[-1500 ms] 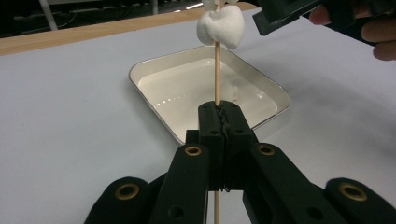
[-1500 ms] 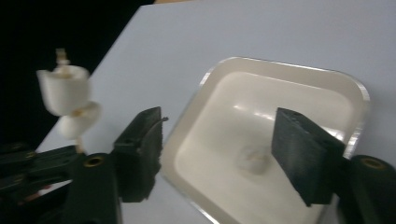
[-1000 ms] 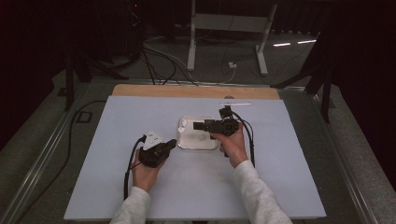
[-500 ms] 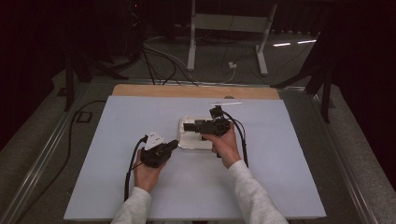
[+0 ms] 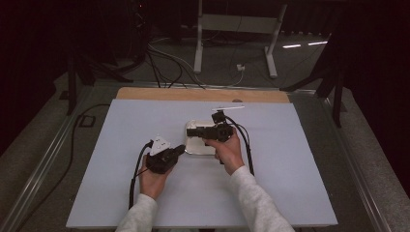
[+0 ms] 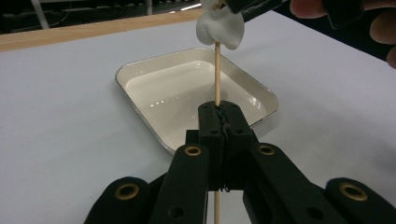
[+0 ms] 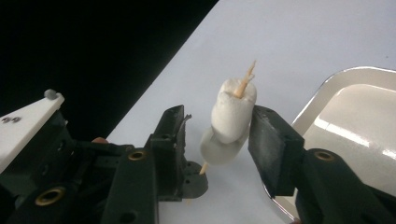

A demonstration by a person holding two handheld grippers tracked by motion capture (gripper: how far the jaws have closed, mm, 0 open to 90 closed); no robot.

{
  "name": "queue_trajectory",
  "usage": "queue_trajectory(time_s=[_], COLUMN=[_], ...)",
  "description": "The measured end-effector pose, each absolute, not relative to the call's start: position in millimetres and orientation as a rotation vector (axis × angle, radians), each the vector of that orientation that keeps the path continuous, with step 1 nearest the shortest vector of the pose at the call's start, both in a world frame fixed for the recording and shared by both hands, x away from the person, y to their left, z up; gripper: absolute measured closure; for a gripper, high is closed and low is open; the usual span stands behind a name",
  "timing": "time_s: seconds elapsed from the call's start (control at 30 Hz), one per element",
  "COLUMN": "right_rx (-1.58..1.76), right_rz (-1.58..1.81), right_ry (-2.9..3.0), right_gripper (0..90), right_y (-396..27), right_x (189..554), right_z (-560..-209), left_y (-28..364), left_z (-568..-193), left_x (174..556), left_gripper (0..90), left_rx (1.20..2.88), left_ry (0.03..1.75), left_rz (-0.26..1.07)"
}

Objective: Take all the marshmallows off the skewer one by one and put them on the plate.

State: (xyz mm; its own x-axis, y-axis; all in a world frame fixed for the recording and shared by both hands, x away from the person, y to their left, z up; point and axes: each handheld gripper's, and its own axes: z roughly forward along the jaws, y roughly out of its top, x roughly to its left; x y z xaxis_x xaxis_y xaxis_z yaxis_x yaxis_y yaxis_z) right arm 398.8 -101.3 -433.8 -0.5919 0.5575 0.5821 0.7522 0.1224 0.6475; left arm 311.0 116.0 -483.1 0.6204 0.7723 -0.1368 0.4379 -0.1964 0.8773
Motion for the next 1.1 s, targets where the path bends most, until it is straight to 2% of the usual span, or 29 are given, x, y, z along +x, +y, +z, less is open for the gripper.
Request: queue_trajectory(time_s=[0.2,0.33,1.1], right_rx=[-1.348,-1.343,-1.387], right_rz=[-1.465,-1.471,-1.569], right_ry=[-2.168,-2.182,-2.144], right_gripper=[70.8,75.7,79.0], right_y=[-103.5,-104.4,-118.9], right_x=[400.5,399.4,399.4], right_z=[-436.4,-435.5,-423.2], left_y=[115.4,114.7,117.2], left_z=[-483.2,-483.5,-483.5], left_x=[310.6,310.5,306.2], left_gripper=[90.0,90.0,90.0], left_rx=[1.835,1.842,1.866], left_ry=[0.967,0.959,0.898], left_rz=[0.413,0.416,0.481])
